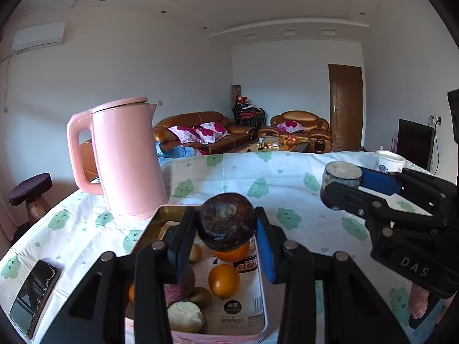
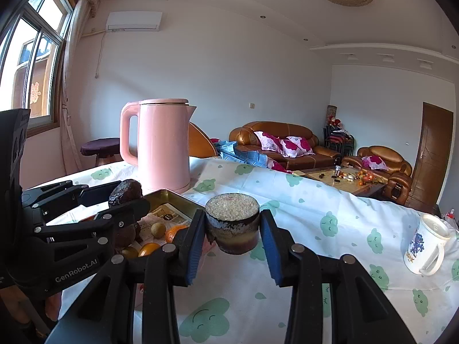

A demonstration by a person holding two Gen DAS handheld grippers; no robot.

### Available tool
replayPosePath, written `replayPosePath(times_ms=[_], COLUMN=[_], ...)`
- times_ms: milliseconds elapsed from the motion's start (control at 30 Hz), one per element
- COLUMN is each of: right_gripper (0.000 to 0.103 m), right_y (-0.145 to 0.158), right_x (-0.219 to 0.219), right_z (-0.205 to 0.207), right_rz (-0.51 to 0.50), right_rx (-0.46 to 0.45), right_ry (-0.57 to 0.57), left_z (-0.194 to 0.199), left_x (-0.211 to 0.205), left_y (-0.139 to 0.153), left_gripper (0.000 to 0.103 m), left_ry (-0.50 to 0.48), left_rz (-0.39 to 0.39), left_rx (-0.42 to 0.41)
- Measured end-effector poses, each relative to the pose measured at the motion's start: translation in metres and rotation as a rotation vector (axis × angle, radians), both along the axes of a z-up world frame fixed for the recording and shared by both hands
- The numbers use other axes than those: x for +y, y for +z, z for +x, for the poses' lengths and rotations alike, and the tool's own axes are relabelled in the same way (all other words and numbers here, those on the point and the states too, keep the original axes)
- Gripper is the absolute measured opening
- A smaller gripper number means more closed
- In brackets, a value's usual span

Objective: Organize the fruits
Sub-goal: 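Lower the chocolate cake and coconut cake over the tin box with both tools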

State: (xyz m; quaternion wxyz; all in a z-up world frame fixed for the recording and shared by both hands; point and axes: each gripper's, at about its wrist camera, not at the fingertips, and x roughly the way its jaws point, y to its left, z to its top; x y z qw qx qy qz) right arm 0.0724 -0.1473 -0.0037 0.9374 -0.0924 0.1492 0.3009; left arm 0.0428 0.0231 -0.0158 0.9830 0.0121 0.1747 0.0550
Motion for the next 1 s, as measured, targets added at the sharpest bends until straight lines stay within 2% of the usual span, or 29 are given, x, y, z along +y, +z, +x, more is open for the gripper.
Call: replayPosePath(times_ms=[667, 1000], right_gripper=[0.040, 0.041], right_y=[-0.006, -0.014], right_x=[0.055, 0.077], right_z=[0.001, 0.012], right_rz=[-0.026, -0.028], right_rx=[0.019, 0.069], right_ry=[0.097, 0.136], left_z=[-0.012, -0.017], left_x=[0.039, 0.050], left_y=[-0.008, -0.009], left_gripper=[0.042, 0.042], left_ry=[0.077, 0.088], left_rz=[-0.001, -0.007], left_rx=[0.025, 0.029])
